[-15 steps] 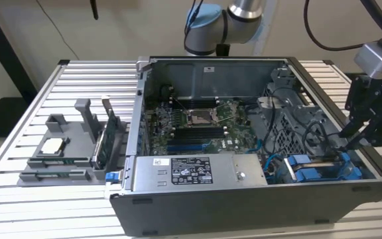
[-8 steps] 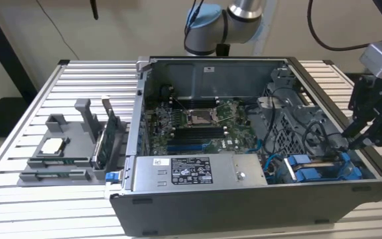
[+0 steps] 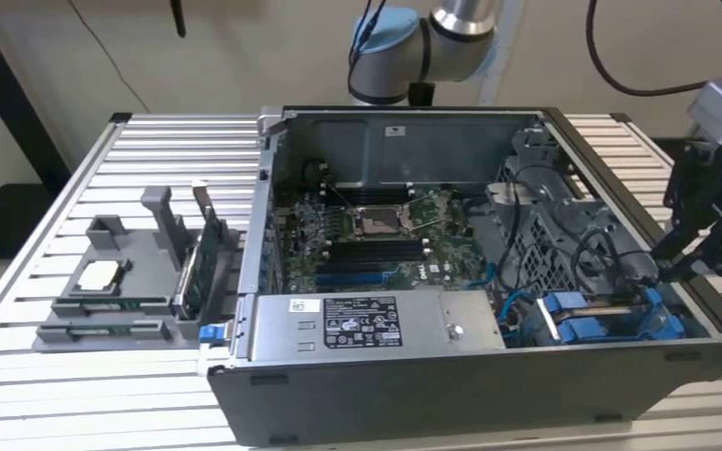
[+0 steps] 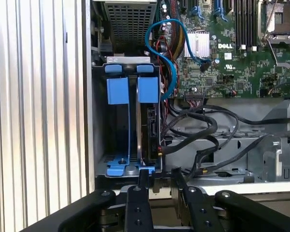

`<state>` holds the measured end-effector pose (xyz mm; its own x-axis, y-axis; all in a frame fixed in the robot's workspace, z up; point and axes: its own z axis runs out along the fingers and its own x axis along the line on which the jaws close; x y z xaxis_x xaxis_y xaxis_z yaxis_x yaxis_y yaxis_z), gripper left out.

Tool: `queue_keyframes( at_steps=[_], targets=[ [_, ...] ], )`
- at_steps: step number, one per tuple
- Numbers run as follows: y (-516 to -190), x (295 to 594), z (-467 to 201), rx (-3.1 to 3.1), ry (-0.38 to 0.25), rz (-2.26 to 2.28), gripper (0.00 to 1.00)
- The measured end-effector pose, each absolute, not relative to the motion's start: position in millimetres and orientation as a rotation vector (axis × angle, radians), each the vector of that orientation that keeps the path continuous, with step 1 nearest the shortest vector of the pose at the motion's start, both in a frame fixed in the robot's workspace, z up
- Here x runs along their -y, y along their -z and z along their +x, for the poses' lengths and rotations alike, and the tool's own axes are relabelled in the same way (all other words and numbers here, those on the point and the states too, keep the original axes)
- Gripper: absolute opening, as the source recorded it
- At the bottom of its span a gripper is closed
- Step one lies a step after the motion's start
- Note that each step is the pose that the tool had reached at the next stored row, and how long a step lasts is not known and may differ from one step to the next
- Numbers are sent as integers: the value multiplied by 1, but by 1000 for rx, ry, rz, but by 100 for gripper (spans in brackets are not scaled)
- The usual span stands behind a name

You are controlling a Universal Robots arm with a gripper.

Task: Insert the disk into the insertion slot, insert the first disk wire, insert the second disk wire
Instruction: 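Insert the second disk wire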

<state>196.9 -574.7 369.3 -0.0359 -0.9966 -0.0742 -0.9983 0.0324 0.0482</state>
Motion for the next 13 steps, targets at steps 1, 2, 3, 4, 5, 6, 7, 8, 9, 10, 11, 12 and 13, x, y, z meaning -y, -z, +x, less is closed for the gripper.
queue_keyframes(
  at_steps=[1, 2, 3, 4, 5, 6, 7, 8, 9, 10, 11, 12, 13],
  targets=[
    [-369, 575, 198, -2243, -135, -2167, 33],
    [-369, 575, 198, -2243, -135, -2167, 33],
    [-369, 575, 198, -2243, -135, -2167, 33],
    [-369, 576, 198, -2243, -135, -2167, 33],
    [-369, 577, 198, -2243, -135, -2167, 33],
    [-369, 578, 198, -2243, -135, -2167, 33],
    [-368, 579, 199, -2243, -135, -2167, 33],
    [-368, 579, 199, -2243, -135, -2167, 31],
    [-368, 579, 199, -2243, -135, -2167, 31],
    [-368, 579, 199, -2243, -136, -2166, 24],
    [-368, 580, 198, -2243, -137, -2165, 24],
    [-368, 580, 198, -2243, -138, -2165, 17],
    [-368, 580, 199, -2243, -138, -2164, 17]
  ],
)
